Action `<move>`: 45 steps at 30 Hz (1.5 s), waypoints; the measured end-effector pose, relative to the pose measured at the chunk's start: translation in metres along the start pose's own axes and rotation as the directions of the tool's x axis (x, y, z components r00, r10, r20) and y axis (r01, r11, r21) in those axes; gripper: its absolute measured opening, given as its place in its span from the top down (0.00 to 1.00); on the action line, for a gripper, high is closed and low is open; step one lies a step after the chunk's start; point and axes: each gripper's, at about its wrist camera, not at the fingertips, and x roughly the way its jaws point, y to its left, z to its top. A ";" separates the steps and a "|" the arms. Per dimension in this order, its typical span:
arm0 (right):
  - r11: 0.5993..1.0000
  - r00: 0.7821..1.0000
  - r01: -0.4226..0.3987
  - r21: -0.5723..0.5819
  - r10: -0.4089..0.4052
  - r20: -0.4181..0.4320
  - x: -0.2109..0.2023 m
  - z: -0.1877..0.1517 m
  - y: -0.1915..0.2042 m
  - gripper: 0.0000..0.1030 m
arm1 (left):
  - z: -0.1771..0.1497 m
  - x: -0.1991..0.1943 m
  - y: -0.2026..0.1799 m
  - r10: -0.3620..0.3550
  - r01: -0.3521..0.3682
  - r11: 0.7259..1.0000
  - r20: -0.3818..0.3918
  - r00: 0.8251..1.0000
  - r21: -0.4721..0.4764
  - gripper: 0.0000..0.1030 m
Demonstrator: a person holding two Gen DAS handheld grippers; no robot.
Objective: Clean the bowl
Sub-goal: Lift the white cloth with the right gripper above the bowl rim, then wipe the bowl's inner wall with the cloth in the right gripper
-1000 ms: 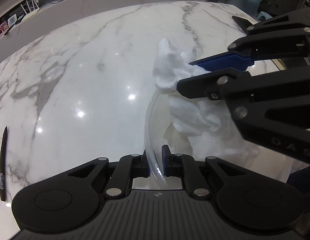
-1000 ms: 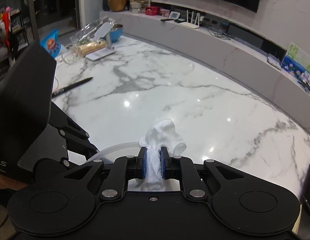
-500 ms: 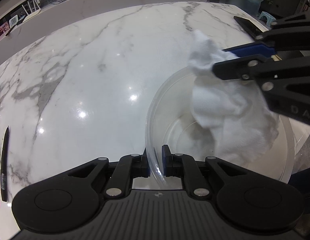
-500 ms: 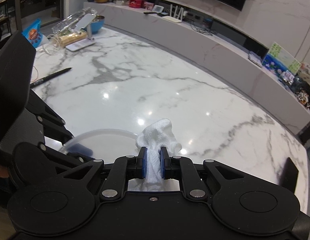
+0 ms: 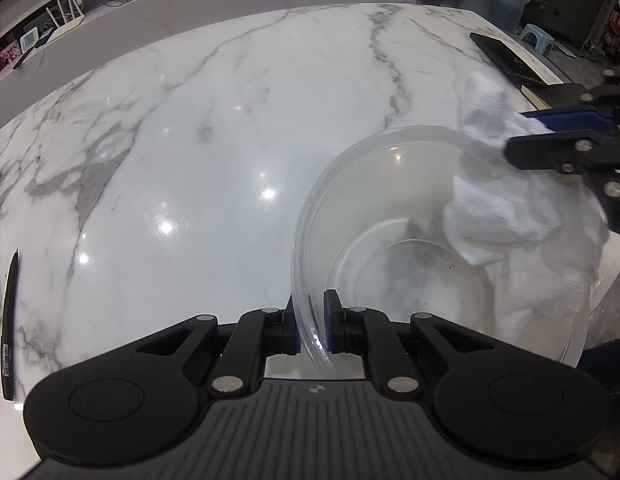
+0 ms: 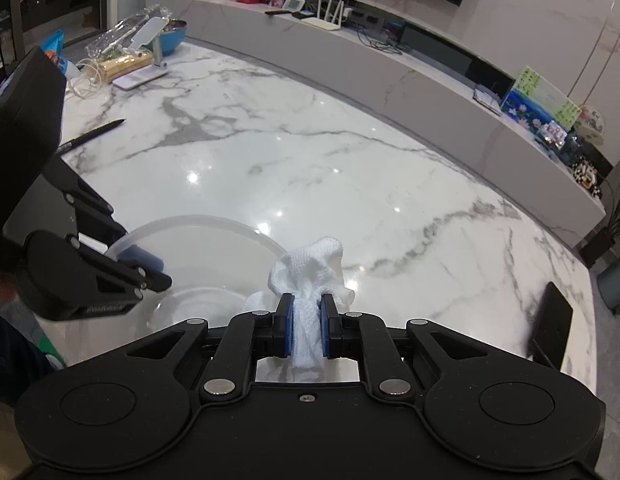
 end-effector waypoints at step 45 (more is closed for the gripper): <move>0.960 0.960 -0.275 0.061 0.270 0.075 0.028 0.032 0.012 0.89 | -0.006 0.001 -0.021 -0.020 0.018 0.991 0.013 1.000 0.129 0.92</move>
